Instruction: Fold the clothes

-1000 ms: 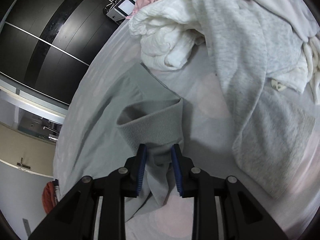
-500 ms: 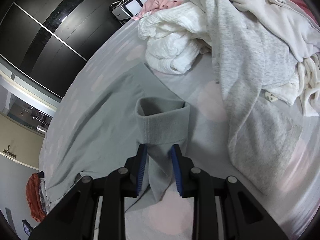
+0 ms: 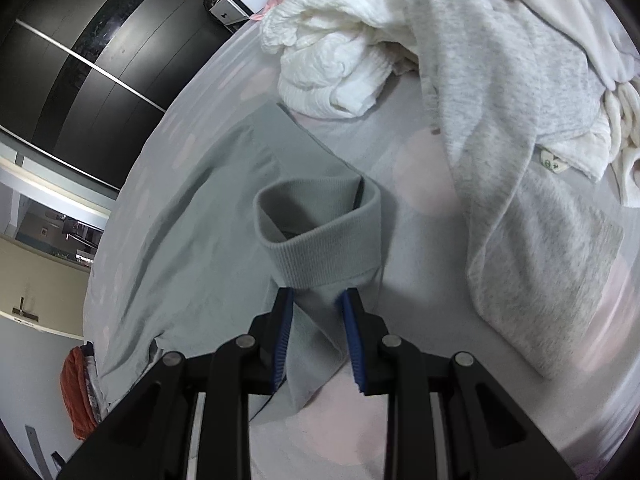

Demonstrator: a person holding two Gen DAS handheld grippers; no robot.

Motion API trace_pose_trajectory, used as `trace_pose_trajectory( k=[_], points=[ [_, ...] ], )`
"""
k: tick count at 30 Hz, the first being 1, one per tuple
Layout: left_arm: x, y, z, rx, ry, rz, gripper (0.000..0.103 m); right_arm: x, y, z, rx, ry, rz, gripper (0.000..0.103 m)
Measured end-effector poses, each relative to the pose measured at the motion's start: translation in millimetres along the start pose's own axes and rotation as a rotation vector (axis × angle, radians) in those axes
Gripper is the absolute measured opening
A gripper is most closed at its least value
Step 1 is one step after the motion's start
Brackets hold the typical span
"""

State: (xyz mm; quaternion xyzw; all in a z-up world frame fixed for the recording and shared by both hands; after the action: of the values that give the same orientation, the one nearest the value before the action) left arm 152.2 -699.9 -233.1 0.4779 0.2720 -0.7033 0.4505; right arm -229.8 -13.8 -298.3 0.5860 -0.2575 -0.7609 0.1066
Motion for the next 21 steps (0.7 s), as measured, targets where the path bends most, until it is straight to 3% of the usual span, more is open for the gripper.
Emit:
trace_pose_trajectory(
  k=[2,5,10,15,20,21],
  points=[
    [6.5,-0.7,-0.6,0.000,0.020,-0.009,0.017,-2.4,-7.5,1.3,0.019,0.000,0.005,0.026],
    [12.6,-4.2,-1.3,0.037,0.030,0.014,0.034,-8.1,-17.5,2.6,0.034,-0.006,0.005,0.026],
    [20.0,-17.0,-0.9,0.163,0.014,0.056,0.040,-10.9,-18.8,4.6,0.032,-0.023,0.002,0.029],
    [29.9,-29.2,-1.7,0.261,0.007,0.103,0.040,-15.3,-12.7,2.6,0.002,-0.041,-0.008,0.034],
    [39.5,-28.5,3.3,0.237,-0.004,0.097,0.039,-9.5,-12.4,1.0,-0.040,-0.039,-0.075,0.038],
    [39.6,-28.3,3.5,0.227,-0.009,0.091,0.030,-9.2,-12.8,2.0,-0.044,-0.048,-0.090,0.034]
  ],
)
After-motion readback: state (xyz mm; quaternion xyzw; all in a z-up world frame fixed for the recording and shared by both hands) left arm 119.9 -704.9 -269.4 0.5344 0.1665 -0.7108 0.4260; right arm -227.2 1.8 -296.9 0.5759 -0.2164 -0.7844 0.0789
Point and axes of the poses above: each gripper's, at about its wrist camera, not at the fingertips, and x roughly the way its jaws point, y to its left, z to its top, the point moved 8 cm from there along x, roughly the way its jaws point, and after that the axes turned 7 degrees about y, right-handed, at the moved point
